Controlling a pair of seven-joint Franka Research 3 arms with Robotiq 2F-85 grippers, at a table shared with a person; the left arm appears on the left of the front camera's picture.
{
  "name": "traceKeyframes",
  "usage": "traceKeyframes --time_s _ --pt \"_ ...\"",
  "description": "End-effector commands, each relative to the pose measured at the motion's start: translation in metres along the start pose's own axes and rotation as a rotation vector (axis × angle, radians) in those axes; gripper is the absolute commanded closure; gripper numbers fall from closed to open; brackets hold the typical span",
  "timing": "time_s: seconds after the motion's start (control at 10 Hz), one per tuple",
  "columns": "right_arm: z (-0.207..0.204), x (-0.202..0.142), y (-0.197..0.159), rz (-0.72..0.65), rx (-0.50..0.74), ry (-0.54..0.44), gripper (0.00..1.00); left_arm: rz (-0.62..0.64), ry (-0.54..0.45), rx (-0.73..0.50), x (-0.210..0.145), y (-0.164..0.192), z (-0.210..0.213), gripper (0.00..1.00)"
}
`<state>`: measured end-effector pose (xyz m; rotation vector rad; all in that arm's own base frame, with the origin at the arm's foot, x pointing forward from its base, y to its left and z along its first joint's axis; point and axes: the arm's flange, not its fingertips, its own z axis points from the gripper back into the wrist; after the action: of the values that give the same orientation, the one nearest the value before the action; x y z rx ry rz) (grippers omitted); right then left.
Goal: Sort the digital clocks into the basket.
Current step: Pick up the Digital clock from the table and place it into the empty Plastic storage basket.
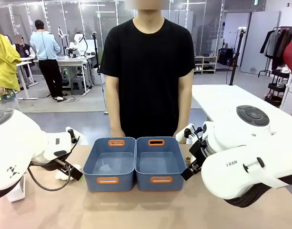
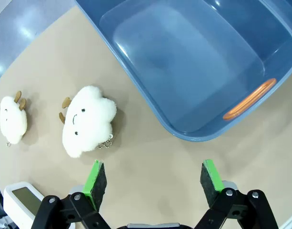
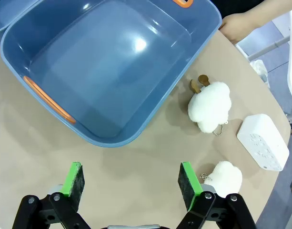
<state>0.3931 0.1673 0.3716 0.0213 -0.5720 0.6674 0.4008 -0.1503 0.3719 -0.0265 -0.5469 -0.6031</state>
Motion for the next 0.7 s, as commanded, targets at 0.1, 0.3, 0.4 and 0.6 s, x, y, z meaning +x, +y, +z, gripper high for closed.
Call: traceKeyframes --time_s 0.1,0.3,0.4,0.6 --pt "0.0 0.0 0.0 -0.002 0.0 0.0 0.0 0.0 0.0 0.0 0.0 0.0 0.0 0.0" --pt "0.026 0.014 -0.005 0.015 0.088 0.096 0.0 -0.06 0.01 -0.015 0.012 0.001 0.023 0.0" --pt "0.042 0.025 -0.02 -0.017 0.203 0.102 0.0 -0.05 0.054 -0.062 0.016 0.015 0.034 0.0" --pt "0.061 0.031 -0.045 -0.066 0.327 0.079 0.0 -0.013 0.075 -0.341 0.019 0.052 0.057 0.0"
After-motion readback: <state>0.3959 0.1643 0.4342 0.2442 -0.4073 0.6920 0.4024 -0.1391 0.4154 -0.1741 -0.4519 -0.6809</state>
